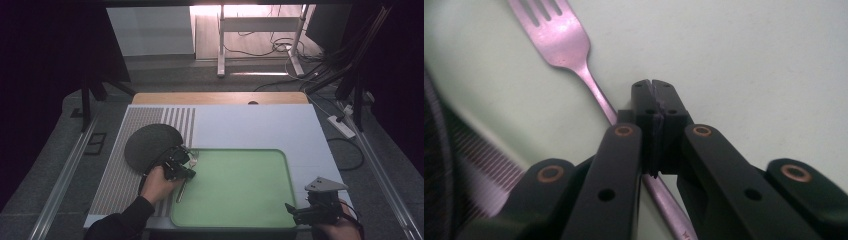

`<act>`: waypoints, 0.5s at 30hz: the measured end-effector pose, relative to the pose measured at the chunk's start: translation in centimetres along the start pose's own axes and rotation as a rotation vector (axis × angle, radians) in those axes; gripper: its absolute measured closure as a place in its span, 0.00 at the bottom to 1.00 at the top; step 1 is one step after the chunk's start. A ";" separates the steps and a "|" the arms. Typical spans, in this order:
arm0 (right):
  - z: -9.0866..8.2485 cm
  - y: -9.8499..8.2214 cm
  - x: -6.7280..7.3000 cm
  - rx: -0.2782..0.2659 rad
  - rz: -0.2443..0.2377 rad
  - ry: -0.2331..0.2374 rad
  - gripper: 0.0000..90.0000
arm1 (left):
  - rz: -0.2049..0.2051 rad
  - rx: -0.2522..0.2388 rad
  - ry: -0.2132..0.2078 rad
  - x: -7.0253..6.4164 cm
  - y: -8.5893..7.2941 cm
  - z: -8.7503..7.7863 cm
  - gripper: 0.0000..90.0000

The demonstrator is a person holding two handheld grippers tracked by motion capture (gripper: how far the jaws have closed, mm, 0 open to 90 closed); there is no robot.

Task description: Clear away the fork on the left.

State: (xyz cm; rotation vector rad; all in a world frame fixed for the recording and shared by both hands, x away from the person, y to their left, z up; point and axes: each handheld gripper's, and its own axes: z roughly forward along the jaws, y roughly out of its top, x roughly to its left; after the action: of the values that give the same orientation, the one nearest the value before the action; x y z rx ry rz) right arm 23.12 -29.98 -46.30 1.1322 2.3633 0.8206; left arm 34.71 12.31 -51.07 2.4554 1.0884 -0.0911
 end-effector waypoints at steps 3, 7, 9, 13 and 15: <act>0.0 0.0 0.0 -0.002 0.001 0.002 0.00 | -0.016 0.002 0.008 0.4 -0.3 -0.2 0.99; 0.0 0.0 0.0 -0.001 0.001 0.002 0.00 | -0.031 0.004 0.006 0.8 -0.5 -0.4 0.98; 0.0 0.0 0.0 -0.001 -0.001 0.002 0.00 | -0.029 0.003 0.007 0.8 -0.5 -0.5 0.98; 0.0 0.0 0.0 -0.002 0.000 0.003 0.00 | -0.027 -0.006 0.002 0.9 -0.6 -0.6 0.91; 0.0 0.0 0.0 -0.002 0.000 0.003 0.00 | -0.018 -0.013 0.013 0.8 -0.6 -0.8 0.88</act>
State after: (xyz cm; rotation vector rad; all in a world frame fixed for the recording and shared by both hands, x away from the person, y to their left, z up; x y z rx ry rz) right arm 23.12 -29.97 -46.31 1.1315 2.3642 0.8255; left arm 34.73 13.50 -50.78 2.4387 1.1137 -0.0735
